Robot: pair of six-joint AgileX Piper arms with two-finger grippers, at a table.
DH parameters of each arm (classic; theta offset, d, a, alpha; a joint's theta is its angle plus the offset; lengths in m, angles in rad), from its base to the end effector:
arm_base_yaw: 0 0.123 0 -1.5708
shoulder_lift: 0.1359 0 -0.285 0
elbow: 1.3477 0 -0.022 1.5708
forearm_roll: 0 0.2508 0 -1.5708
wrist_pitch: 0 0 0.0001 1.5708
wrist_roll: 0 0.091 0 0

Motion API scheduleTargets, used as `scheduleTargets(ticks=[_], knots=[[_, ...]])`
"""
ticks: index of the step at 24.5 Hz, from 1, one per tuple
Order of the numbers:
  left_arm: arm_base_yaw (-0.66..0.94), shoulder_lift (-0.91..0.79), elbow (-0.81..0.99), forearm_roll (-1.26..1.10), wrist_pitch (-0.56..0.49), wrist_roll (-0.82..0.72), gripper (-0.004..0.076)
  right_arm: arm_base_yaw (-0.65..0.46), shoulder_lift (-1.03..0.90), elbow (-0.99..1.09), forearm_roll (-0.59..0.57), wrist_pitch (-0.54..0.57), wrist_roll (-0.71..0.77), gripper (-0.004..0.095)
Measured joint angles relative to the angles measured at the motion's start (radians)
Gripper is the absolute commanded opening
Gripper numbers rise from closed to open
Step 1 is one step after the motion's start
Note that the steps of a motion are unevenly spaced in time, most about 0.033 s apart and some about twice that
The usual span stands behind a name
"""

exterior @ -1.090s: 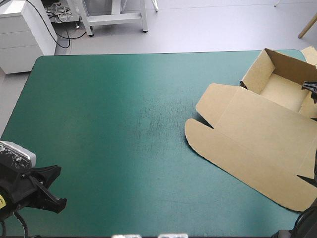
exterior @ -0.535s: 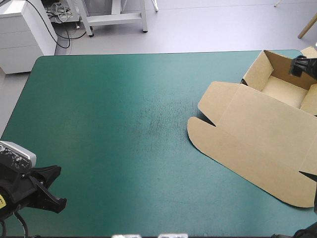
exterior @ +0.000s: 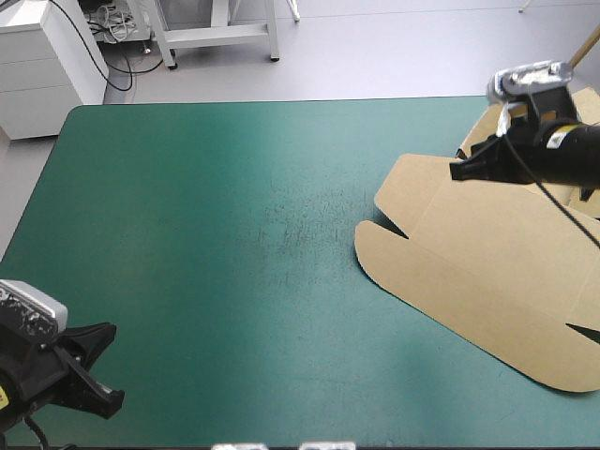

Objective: Fold the box

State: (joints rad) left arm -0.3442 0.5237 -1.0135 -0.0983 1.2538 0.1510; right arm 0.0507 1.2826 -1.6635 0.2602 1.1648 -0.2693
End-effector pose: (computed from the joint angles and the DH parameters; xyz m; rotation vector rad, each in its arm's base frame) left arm 0.0382 -0.0227 0.3962 0.5674 2.1797 -0.2254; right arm 0.2377 0.0336 0.4815 -0.3668 2.2099 0.2072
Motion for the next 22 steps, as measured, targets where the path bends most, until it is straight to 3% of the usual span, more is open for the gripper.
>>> scheduleTargets(ticks=[3, 8, 17, 22], knots=[[0.000, -0.113, 0.065, -0.006, -0.045, 0.002, -0.0008, 0.065, -0.218, 0.259, 0.003, -0.109, -0.071, -0.0021], [0.000, -0.296, 0.225, -0.029, -0.155, 0.002, -0.0008, 0.067, -0.578, 0.639, 0.003, -0.276, -0.098, -0.0021], [0.000, -0.447, 0.421, -0.032, -0.307, 0.002, -0.0008, 0.068, -0.913, 0.994, 0.003, -0.495, -0.117, -0.0021], [0.000, -0.514, 0.519, -0.032, -0.371, 0.002, -0.0008, 0.068, -1.072, 1.127, 0.003, -0.554, -0.100, -0.0021]])
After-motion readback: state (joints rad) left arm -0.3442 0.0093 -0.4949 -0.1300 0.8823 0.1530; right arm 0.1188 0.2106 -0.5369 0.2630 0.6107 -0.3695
